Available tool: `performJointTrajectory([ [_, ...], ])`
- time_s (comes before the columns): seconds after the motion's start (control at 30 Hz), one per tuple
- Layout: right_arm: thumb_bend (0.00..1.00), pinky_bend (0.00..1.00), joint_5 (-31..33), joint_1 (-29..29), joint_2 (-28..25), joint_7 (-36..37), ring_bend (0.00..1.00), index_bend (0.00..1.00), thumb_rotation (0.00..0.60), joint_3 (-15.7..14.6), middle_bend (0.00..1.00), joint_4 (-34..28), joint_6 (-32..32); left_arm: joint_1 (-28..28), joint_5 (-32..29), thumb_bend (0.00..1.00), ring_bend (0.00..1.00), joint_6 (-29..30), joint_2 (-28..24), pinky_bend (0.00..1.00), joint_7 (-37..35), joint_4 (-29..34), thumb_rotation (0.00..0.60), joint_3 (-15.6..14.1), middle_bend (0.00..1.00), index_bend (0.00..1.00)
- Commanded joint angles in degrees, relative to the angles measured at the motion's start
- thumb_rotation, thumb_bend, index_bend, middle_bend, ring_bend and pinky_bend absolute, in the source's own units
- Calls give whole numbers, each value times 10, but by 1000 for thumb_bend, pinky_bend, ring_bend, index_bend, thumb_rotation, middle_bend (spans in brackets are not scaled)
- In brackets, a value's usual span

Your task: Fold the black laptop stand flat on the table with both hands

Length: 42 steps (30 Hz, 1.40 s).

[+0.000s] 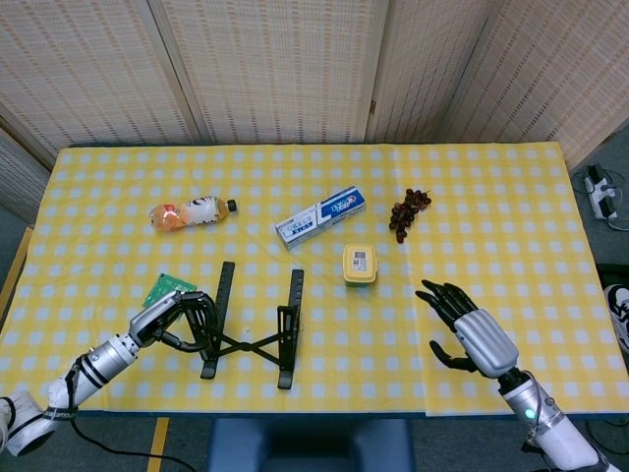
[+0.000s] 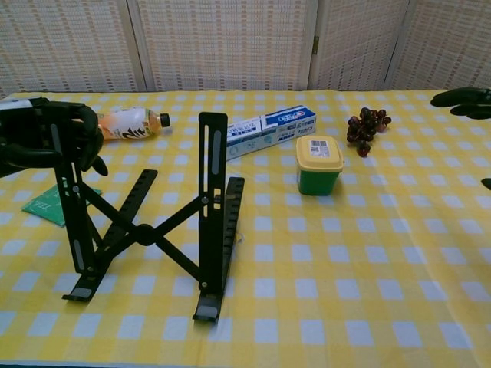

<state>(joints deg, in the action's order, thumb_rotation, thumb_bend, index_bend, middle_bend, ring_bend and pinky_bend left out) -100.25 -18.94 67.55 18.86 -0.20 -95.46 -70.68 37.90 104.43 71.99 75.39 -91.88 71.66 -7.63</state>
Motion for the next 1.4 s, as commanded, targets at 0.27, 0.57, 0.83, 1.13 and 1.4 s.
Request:
performJointTrajectory([
  [0.27,487,0,-56,-141,79,281,37,0,600,-10,0,35,73,3,15,191,555,22,-13,421,22,13,600,-26,552,538],
  [0.57,487,0,-44,-204,162,415,101,20,600,-5,44,104,83,5,20,192,555,31,-22,421,47,28,600,-42,552,548],
  [0.83,487,12,-30,-231,217,488,189,195,600,-3,145,149,67,10,18,192,555,31,-27,420,58,41,600,-48,552,549],
  [1.13,487,27,-11,-262,264,595,203,231,600,-12,160,192,74,13,11,192,555,34,-29,420,67,52,600,-51,552,549],
  [1.4,487,26,-9,-280,290,657,213,232,600,-27,160,218,75,13,5,192,553,37,-30,420,72,59,600,-50,552,550],
])
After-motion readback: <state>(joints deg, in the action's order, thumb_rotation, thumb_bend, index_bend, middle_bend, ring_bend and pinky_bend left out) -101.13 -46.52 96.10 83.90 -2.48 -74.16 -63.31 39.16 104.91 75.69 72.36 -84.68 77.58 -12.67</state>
